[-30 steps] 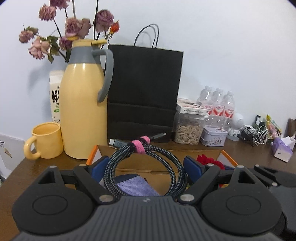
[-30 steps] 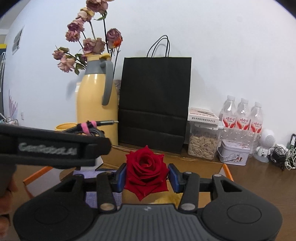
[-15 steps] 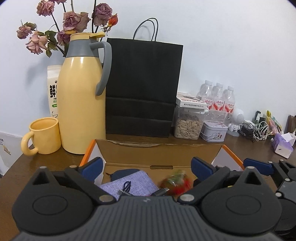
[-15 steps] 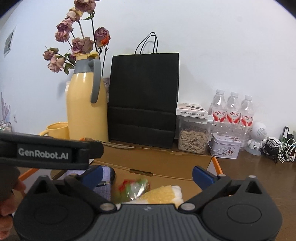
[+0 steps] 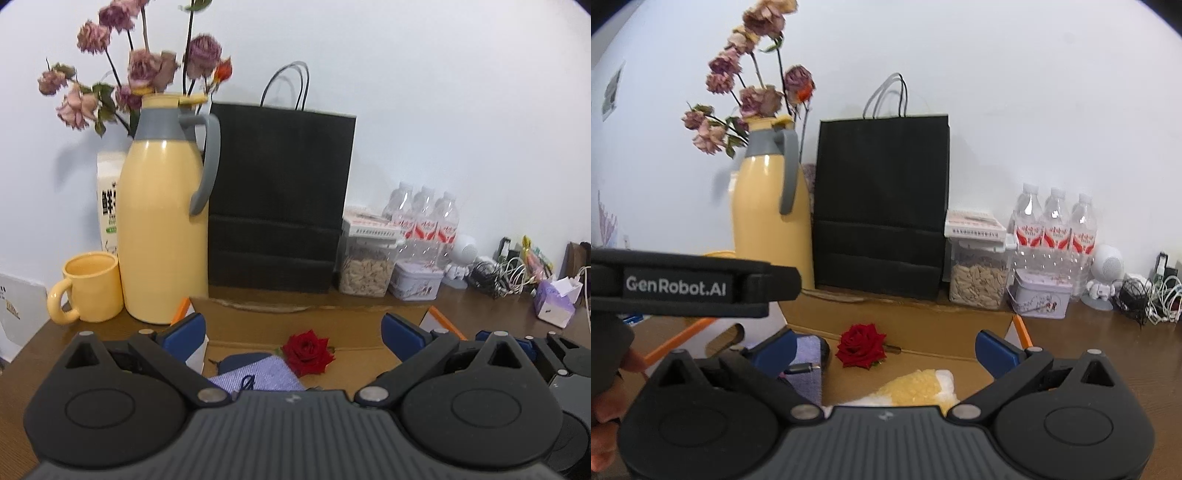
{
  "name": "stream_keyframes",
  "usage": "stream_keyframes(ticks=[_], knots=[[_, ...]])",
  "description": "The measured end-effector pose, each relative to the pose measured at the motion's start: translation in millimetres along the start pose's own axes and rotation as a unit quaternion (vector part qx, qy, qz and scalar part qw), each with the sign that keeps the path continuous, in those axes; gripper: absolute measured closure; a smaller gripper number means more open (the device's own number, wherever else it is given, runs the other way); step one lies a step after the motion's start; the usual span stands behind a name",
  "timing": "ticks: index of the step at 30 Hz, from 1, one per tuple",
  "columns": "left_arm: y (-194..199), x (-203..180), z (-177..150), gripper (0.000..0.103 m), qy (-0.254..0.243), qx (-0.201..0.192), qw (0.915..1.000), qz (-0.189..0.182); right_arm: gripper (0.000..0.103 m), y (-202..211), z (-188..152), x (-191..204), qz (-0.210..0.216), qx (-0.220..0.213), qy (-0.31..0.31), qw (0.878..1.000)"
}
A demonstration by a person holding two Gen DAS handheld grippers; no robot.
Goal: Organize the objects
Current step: 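Grasp a white round cap with the left tool while the right tool returns to the table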
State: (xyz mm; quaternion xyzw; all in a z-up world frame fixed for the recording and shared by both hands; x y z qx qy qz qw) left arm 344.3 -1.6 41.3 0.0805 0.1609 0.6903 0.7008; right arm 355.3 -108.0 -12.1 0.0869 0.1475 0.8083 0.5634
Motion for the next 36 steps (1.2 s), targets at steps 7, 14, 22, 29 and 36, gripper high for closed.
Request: stream_keyframes(ticks=[7, 14, 22, 29, 36], knots=[[31.2, -5.7, 5.8, 0.0, -0.011, -0.01, 0.9999, -0.003, 0.0, 27.6, 5.6, 5.7, 0.005, -0.013, 0.009, 1.0], [71.0, -1.7, 0.2, 0.0, -0.013, -0.007, 0.9999, 0.002, 0.0, 60.1, -2.6, 9.4, 0.006, -0.009, 0.007, 1.0], [110.3, 13.8, -19.3, 0.0, -0.015, 0.007, 0.9998, 0.013, 0.0, 96.5, -23.7, 15.1, 0.015, 0.006, 0.003, 1.0], [134.5, 29.3, -43.8, 0.0, -0.016, 0.028, 0.9992, 0.023, 0.0, 119.4, -48.5, 16.2, 0.022, 0.026, -0.004, 0.999], [154.2, 42.4, -78.4, 0.0, -0.022, 0.055, 0.9979, 0.026, 0.0, 134.0, -78.3, 19.6, 0.032, 0.056, -0.002, 0.998]])
Point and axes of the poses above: each gripper's, at about its wrist camera, not at the fingertips, and y roughly against the way its jaws point, x to its left, z to its top, the point moved 6 cm from there along -y, roughly the way its jaws point, and after that the axes turned 1 degree about -z, right-handed, at the moved point
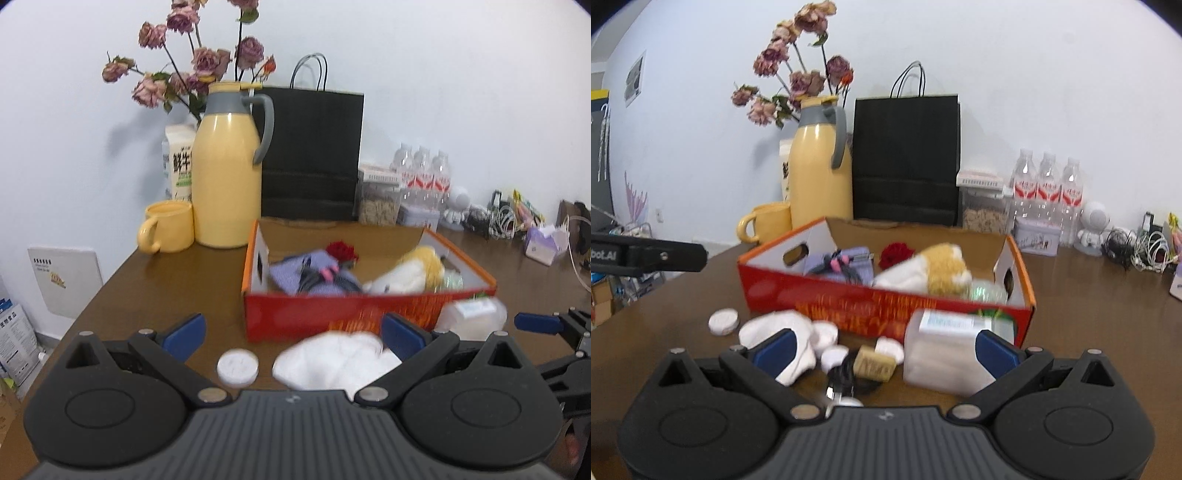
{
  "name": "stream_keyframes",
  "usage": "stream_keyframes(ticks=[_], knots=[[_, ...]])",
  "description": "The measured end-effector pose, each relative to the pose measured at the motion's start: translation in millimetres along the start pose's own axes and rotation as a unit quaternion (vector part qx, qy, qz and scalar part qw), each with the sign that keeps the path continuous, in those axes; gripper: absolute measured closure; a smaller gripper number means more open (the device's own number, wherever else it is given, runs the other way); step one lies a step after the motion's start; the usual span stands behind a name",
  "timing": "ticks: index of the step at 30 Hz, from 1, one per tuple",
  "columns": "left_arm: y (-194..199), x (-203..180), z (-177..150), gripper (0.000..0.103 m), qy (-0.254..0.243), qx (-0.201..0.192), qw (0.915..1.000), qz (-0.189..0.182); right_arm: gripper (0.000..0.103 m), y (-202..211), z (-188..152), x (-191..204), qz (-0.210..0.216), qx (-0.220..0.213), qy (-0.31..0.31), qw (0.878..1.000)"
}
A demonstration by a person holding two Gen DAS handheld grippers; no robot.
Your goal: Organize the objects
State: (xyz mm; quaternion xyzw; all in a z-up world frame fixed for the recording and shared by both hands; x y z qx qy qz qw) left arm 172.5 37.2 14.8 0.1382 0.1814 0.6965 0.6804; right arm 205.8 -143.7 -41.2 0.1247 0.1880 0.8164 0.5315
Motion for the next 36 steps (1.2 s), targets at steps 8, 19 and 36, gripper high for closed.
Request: stream_keyframes(ticks=[8, 19, 36], knots=[[-3.9, 14.0, -56.0, 0.0, 0.0, 0.063, 0.998, 0.007, 0.0, -2.4, -35.1, 5.5, 0.01, 0.046, 0.008, 0.999], [-23.7, 30.9, -90.7, 0.0, 0.016, 0.104, 0.9941, 0.026, 0.0, -4.3, -45.9, 7.6, 0.009, 0.06, 0.011, 0.998], [-13.3, 12.5, -78.5, 0.064, 0.005, 0.049, 0.9987, 0.007, 0.011, -9.7, -36.4, 20.6, 0.026, 0.044, 0.04, 0.998]])
Point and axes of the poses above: each gripper's, at about its wrist camera, not at the fingertips, and y roughly against the way its jaws point, x to its left, z to its top, the point moved 6 cm from there along -y, roughly the way its jaws point, and after that the axes turned 1 degree about -z, right-handed, at the moved point
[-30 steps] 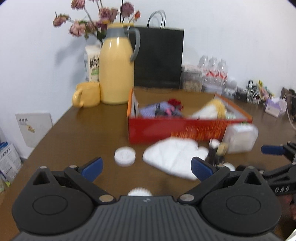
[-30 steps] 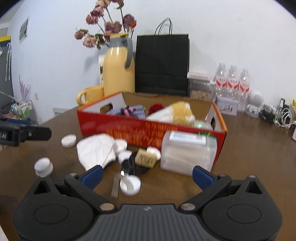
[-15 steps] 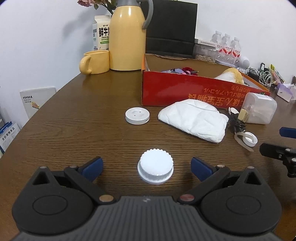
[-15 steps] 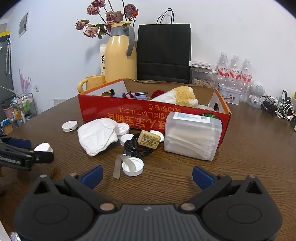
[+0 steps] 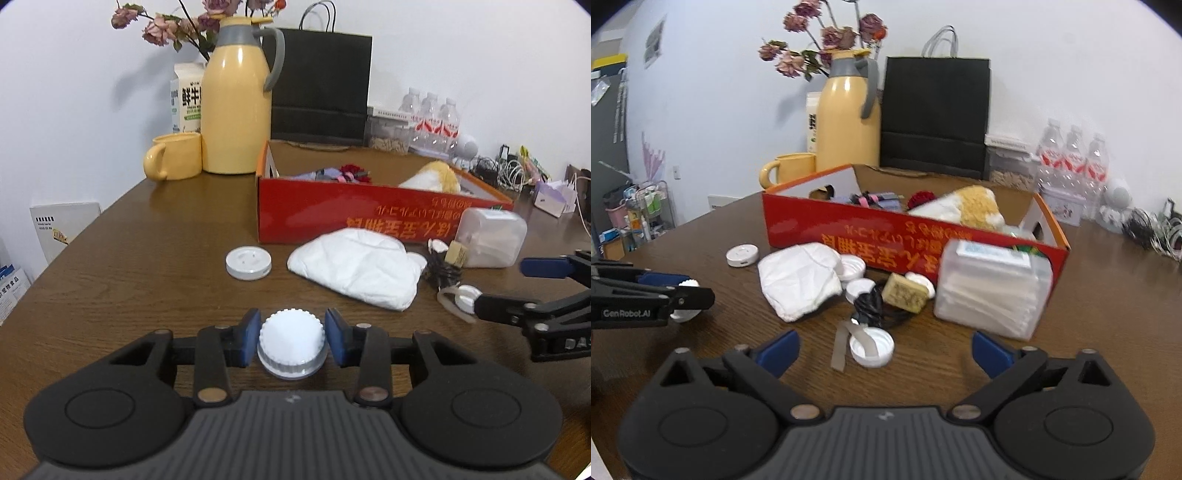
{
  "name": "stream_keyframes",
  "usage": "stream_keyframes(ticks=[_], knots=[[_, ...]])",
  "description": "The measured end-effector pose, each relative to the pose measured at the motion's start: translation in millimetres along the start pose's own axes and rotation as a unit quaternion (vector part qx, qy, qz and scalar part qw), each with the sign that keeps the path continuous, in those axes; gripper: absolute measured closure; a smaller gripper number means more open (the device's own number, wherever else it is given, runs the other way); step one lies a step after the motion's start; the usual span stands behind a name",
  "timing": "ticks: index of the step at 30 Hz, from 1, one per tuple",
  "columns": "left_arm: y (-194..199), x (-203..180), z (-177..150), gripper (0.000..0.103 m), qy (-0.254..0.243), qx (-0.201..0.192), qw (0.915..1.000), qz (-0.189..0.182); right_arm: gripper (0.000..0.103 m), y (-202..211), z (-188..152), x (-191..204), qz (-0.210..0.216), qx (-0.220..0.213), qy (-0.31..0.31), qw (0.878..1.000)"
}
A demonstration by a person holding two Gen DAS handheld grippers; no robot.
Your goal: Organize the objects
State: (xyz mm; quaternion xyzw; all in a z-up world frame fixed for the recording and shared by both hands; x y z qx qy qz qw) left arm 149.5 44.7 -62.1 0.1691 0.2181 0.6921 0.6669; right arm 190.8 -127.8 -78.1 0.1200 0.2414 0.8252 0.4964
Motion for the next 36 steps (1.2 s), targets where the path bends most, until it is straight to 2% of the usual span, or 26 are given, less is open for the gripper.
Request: stream_keyframes(ticks=[1, 4, 6, 13, 15, 27, 36], knots=[[2.0, 0.8, 1.2, 0.064, 0.002, -0.003, 1.0, 0.0, 0.014, -1.4, 2.9, 1.3, 0.002, -0.002, 0.007, 1.0], [8.2, 2.4, 3.5, 0.064, 0.002, -0.012, 0.9999, -0.003, 0.036, -10.5, 8.8, 7.1, 0.013, 0.003, 0.031, 0.999], [11.5, 4.2, 4.3, 0.064, 0.002, -0.016, 0.9999, -0.004, 0.061, -20.0, 9.8, 11.6, 0.022, 0.018, 0.047, 0.998], [12.8, 8.6, 3.7, 0.064, 0.01, -0.018, 0.9998, -0.007, 0.092, -30.8, 6.0, 16.7, 0.025, 0.034, 0.06, 0.997], [12.9, 9.0, 3.3, 0.064, 0.01, -0.018, 0.9998, -0.007, 0.094, -27.1, 6.5, 15.7, 0.029, 0.028, 0.056, 0.998], [12.7, 7.0, 7.2, 0.064, 0.013, -0.028, 0.9995, -0.008, 0.095, -2.1, 16.2, 9.1, 0.033, -0.022, 0.029, 0.999], [11.1, -3.2, 39.2, 0.064, 0.014, -0.061, 0.9979, -0.015, 0.095, 9.2, 40.9, 6.2, 0.033, -0.066, 0.02, 0.997]])
Point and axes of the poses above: each gripper's, at about its wrist camera, not at the fingertips, and y roughly against the way its jaws point, x to its left, z to its top, the point moved 6 cm from there along -y, roughly the way its jaws point, and after that the axes turned 1 degree about -z, right-handed, at the moved point
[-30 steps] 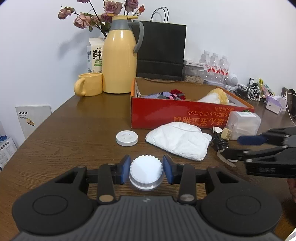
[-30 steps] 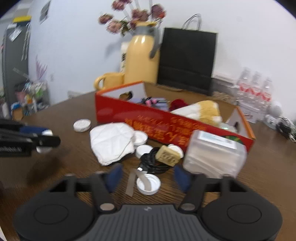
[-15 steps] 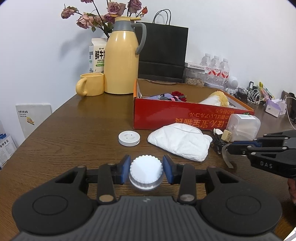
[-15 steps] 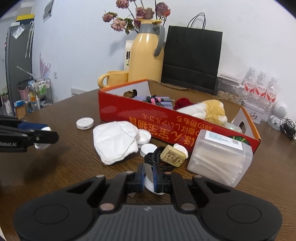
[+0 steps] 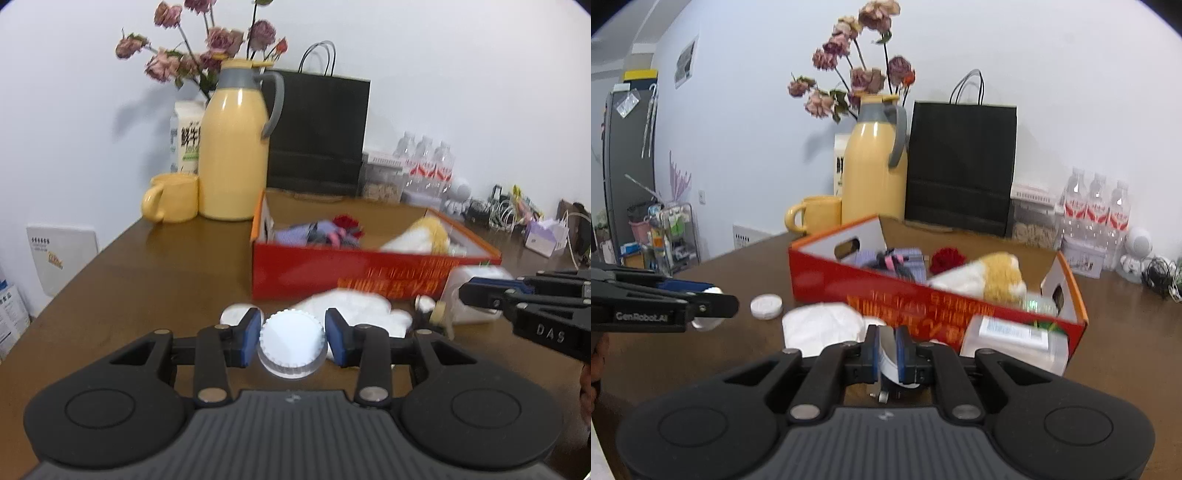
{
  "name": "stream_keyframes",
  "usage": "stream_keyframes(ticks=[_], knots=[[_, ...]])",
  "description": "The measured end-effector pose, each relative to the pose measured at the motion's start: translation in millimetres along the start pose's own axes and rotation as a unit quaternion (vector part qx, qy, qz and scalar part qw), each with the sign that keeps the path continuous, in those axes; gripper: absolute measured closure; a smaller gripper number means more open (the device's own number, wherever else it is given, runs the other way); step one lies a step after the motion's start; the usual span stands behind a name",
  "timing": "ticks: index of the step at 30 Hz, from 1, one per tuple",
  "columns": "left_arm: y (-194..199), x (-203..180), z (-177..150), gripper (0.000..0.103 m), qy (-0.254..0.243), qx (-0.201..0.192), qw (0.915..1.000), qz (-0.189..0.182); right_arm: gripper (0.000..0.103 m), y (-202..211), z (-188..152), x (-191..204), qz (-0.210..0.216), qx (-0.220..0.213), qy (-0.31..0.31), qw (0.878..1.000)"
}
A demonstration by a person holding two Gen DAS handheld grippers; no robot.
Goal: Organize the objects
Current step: 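Carry both white caps over the box and open both tools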
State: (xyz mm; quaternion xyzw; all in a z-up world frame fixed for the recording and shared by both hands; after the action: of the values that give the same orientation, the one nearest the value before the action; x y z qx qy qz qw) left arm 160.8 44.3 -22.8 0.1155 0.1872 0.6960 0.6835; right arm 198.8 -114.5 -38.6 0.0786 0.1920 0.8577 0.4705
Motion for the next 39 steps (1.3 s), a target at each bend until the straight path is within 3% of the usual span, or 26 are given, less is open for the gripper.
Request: stream_keyframes(ticks=[15, 24, 30, 32, 34, 35, 36, 37, 38, 39], knots=[[-57.6, -30.3, 82.1, 0.066, -0.003, -0.049, 0.9987, -0.013, 0.095, -48.1, 68.8, -23.7, -0.026, -0.061, -0.017, 0.998], [-118.7, -35.6, 101.6, 0.072, 0.01, -0.037, 0.9992, -0.013, 0.095, -109.7, 82.8, -50.1, -0.055, -0.048, -0.04, 0.997], [-142.4, -30.2, 94.4, 0.072, 0.013, -0.015, 0.9997, -0.016, 0.095, -133.7, 71.7, -65.1, -0.055, -0.028, -0.057, 0.996], [-139.3, -27.3, 93.6, 0.07, 0.013, -0.019, 0.9996, -0.015, 0.093, -136.7, 68.7, -67.1, -0.052, -0.022, -0.061, 0.997], [-132.1, -23.3, 93.9, 0.052, 0.013, -0.029, 0.9994, -0.012, 0.09, -136.1, 66.4, -67.4, -0.053, -0.02, -0.063, 0.996], [-127.8, -21.3, 93.4, 0.046, 0.013, -0.033, 0.9993, -0.009, 0.081, -134.9, 65.4, -67.3, -0.057, -0.02, -0.062, 0.996], [-123.9, -19.3, 92.9, 0.033, 0.011, -0.036, 0.9993, -0.005, 0.058, -133.2, 64.2, -67.1, -0.06, -0.018, -0.062, 0.996], [-118.8, -16.6, 91.6, 0.021, 0.009, -0.039, 0.9992, -0.001, 0.044, -130.7, 63.4, -67.1, -0.063, -0.02, -0.064, 0.996], [-112.7, -13.3, 90.0, 0.015, 0.006, -0.042, 0.9991, 0.004, 0.015, -126.7, 61.9, -66.9, -0.067, -0.025, -0.065, 0.995], [-107.1, -9.7, 88.4, 0.005, 0.004, -0.044, 0.999, 0.011, 0.003, -121.5, 61.5, -66.4, -0.072, -0.03, -0.063, 0.995]])
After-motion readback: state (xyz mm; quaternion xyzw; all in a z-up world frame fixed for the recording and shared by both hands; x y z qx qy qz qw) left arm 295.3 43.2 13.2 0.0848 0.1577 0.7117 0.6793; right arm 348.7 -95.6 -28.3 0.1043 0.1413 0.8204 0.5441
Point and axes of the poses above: each gripper's, at about its wrist camera, not at the fingertips, and y roughly against the way its jaws point, x to its left, z to its top, the point moved 6 cm from there along -y, roughly the way its jaws point, and after that the axes turned 1 degree about -z, right-handed, at the moved point
